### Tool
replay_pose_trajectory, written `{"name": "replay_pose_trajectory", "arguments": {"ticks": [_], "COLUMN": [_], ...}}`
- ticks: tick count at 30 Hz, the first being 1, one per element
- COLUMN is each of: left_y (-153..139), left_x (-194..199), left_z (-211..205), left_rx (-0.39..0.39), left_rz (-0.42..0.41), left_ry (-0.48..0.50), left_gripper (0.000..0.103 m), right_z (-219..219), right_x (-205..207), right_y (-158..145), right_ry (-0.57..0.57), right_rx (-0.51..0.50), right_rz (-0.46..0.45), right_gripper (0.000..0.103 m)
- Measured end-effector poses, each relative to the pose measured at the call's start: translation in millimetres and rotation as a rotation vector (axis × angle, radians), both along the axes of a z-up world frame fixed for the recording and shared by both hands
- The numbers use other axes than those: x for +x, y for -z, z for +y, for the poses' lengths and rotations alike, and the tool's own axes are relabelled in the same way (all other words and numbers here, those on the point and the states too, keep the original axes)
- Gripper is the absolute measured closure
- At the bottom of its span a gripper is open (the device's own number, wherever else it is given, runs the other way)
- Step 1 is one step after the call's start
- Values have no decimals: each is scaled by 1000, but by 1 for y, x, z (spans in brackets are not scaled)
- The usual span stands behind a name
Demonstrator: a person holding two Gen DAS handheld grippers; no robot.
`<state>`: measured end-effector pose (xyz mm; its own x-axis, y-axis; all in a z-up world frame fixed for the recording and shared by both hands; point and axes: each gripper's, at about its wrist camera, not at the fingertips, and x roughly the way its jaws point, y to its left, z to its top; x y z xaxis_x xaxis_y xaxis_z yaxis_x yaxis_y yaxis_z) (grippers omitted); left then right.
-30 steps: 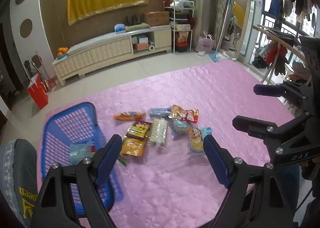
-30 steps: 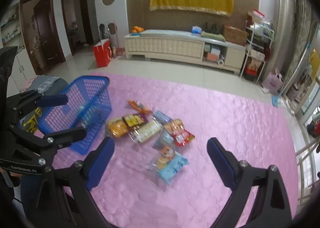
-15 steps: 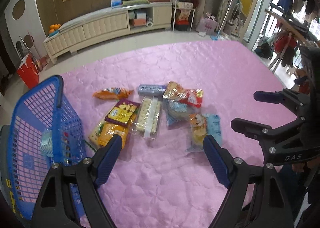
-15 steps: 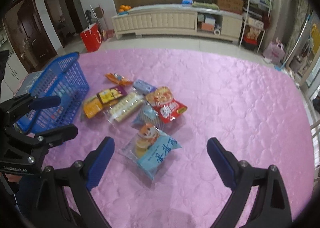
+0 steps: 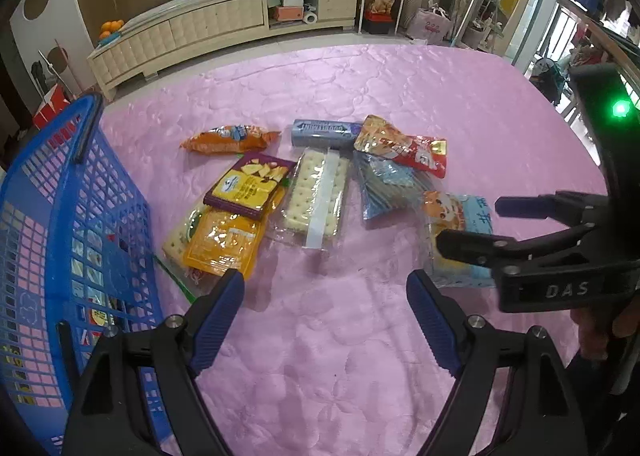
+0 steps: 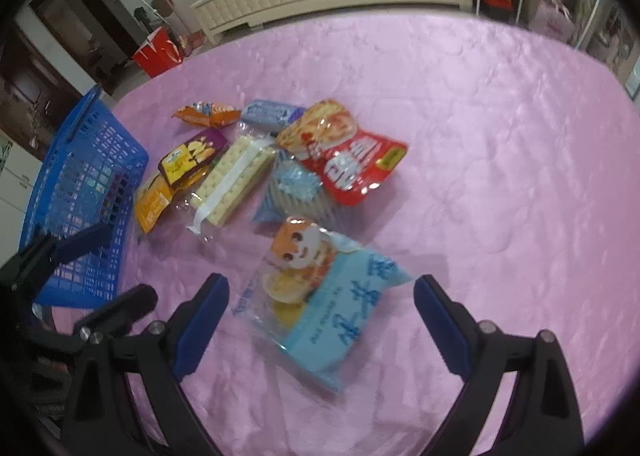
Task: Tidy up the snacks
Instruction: 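Move both tools back over the snack pile and grasp the cartoon bread bag with the right tool, then grasp the cracker pack with white strip with the left tool while the right tool holds the bread bag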
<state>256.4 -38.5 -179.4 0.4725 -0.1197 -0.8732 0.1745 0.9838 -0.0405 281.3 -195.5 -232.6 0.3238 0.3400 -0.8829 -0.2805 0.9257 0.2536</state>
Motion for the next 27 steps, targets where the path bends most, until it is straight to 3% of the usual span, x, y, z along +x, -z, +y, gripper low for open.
{"name": "replay_pose_trajectory", "arguments": {"ticks": [6, 9, 11, 12, 14, 18, 27], "left_y": [6, 6, 4, 3, 2, 0, -6], "left_x": [0, 1, 1, 1, 3, 5, 25], "left_z": [11, 14, 14, 14, 14, 14, 8], "left_rx": [3, -3, 0, 3, 2, -5, -21], "left_rz": [21, 25, 20, 14, 12, 12, -2], "left_ry": [-28, -32, -31, -31, -29, -31, -54], "left_gripper": [21, 21, 21, 21, 21, 21, 21], "right_z": [9, 17, 21, 22, 22, 16, -24], "right_x": [9, 12, 12, 11, 7, -5, -6], "right_y": [7, 10, 13, 16, 20, 12, -29], "right_ry": [65, 58, 46, 40, 2, -35, -37], "right_rx": [-26, -103, -149, -166, -137, -130, -86], "right_rz": [18, 20, 19, 20, 33, -25, -165], "right_gripper": [7, 7, 14, 25, 30, 35, 36]}}
